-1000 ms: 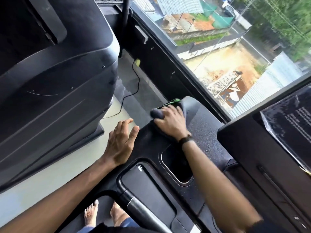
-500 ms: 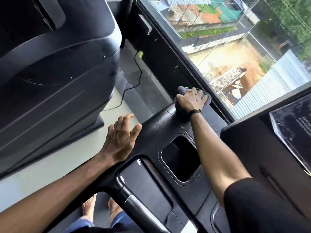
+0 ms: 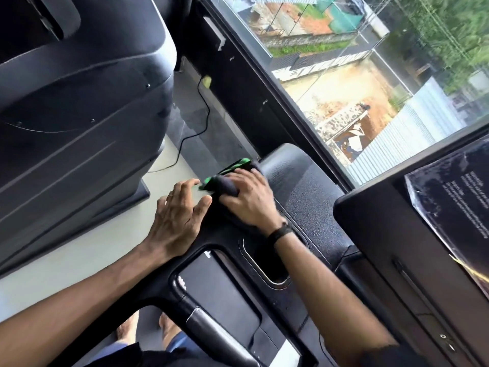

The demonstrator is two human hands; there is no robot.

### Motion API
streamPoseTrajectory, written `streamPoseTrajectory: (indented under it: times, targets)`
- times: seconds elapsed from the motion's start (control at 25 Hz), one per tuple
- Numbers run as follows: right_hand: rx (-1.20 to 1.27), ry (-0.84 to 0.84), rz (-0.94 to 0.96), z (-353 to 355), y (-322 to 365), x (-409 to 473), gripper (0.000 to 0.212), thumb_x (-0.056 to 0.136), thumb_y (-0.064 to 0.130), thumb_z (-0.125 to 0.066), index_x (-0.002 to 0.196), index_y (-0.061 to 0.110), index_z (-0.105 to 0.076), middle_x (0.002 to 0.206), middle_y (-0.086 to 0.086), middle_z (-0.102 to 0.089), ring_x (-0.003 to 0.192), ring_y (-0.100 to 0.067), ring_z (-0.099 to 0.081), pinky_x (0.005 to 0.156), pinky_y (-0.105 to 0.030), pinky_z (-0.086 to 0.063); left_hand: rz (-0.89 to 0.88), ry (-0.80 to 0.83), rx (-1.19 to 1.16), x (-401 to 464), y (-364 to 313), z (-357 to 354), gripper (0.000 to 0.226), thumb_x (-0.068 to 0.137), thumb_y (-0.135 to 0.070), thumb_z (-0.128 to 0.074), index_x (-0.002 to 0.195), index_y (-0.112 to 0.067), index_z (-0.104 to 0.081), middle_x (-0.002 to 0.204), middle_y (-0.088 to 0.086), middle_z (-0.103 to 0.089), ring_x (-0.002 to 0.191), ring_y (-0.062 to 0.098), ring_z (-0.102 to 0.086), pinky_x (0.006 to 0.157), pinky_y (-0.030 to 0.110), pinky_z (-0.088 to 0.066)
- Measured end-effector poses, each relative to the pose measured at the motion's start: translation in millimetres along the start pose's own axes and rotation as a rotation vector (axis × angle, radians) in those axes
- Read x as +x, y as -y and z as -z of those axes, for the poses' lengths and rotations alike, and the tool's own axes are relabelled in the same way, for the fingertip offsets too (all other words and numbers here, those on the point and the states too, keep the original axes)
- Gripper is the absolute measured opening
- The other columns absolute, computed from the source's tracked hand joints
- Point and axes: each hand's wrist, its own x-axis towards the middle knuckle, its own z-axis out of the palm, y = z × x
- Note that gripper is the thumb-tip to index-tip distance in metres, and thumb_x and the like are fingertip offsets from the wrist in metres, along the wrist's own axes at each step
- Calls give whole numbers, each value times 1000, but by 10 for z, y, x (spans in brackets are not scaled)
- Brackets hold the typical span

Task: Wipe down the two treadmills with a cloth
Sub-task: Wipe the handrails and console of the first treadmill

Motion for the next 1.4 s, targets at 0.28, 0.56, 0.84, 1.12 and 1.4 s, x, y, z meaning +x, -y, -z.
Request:
streamPoseTrajectory:
  times: [0.28,0.56,0.84,1.12,1.4]
  targets:
    - [82,-133,-616,251,-977,311,63,86,47,-50,144,22,-48,160,2,-33,151,-19,-17,124,-44,-2,-3,-35,34,-11,6,-2,74,94,-64,-13,141,-13,-38,140,6,-47,123,24,-52,109,48,-24]
    - [138,-261,-917,175,-718,-409,69,95,42,-49,157,23,-25,168,-2,-10,154,-21,0,122,-42,4,1,-23,33,-3,0,1,79,91,-67,-11,142,-13,-39,138,8,-47,124,25,-50,108,48,-25]
    - [-10,-105,-494,9,-332,-456,67,92,53,-47,155,37,-28,167,6,-12,154,-17,0,124,-41,6,8,-16,82,23,-7,-34,81,89,-69,-10,140,-14,-41,137,7,-47,123,26,-51,106,48,-27]
    - [18,-70,-575,218,-949,137,66,89,57,-50,149,33,-39,166,3,-16,154,-22,-4,124,-47,2,0,-14,155,9,36,-31,78,90,-70,-12,130,-14,-49,135,8,-50,121,26,-53,108,50,-22]
    - [390,-290,-812,309,-1095,-307,71,98,39,-54,157,15,-23,167,-11,-2,154,-29,1,122,-38,3,-31,-24,171,-1,0,-21,76,88,-70,-18,126,-14,-53,127,8,-54,116,27,-55,105,49,-27]
